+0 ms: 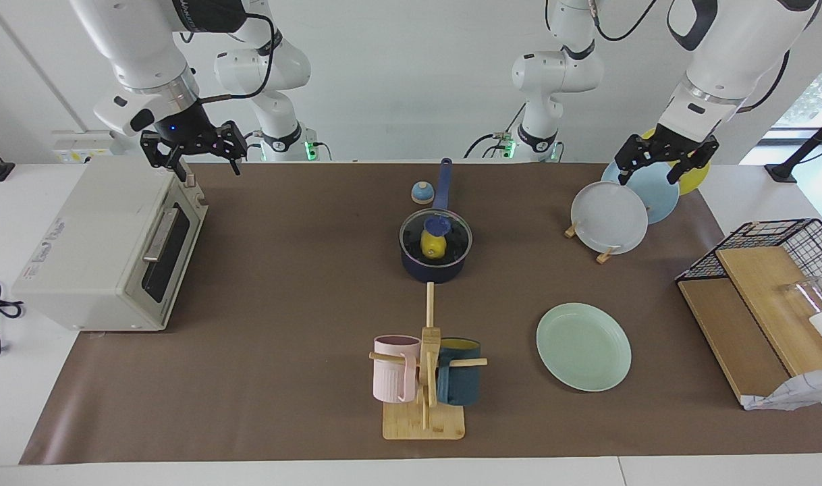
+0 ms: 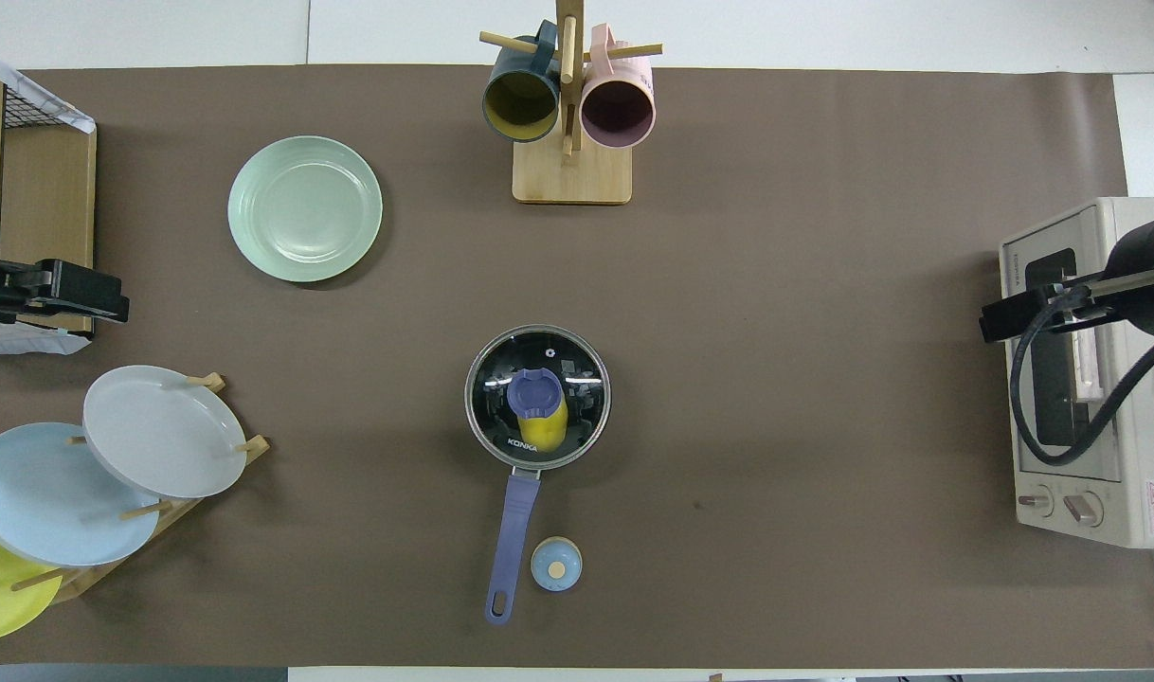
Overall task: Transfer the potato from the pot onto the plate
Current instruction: 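Move the right gripper from rest toward the glass pot lid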
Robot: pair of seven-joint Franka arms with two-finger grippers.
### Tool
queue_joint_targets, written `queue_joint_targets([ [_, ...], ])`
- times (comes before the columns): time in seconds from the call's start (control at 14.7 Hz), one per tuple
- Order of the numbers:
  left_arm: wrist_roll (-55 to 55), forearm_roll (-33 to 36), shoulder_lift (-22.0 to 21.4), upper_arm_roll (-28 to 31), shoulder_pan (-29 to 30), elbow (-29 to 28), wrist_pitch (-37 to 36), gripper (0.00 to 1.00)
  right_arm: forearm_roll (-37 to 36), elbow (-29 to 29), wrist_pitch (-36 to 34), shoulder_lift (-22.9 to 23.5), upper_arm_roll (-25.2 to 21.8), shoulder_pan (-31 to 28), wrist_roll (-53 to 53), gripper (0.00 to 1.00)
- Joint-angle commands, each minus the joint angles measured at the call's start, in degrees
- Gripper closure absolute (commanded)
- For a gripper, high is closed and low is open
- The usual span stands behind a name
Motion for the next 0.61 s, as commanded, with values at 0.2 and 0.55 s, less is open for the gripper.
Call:
queue_joint_targets([
  [0.2,0.1,1.0,-0.6,-0.7,0.8,-0.4,-0.5,0.0,1.0,-1.0,1.6,-0.5,0.2,-0.2,2.4,0.0],
  [0.55,0.1,1.0,-0.6,-0.7,0.8,-0.4,-0.5,0.0,1.0,-1.0,1.7,-0.6,0.3,1.5,4.2,0.0],
])
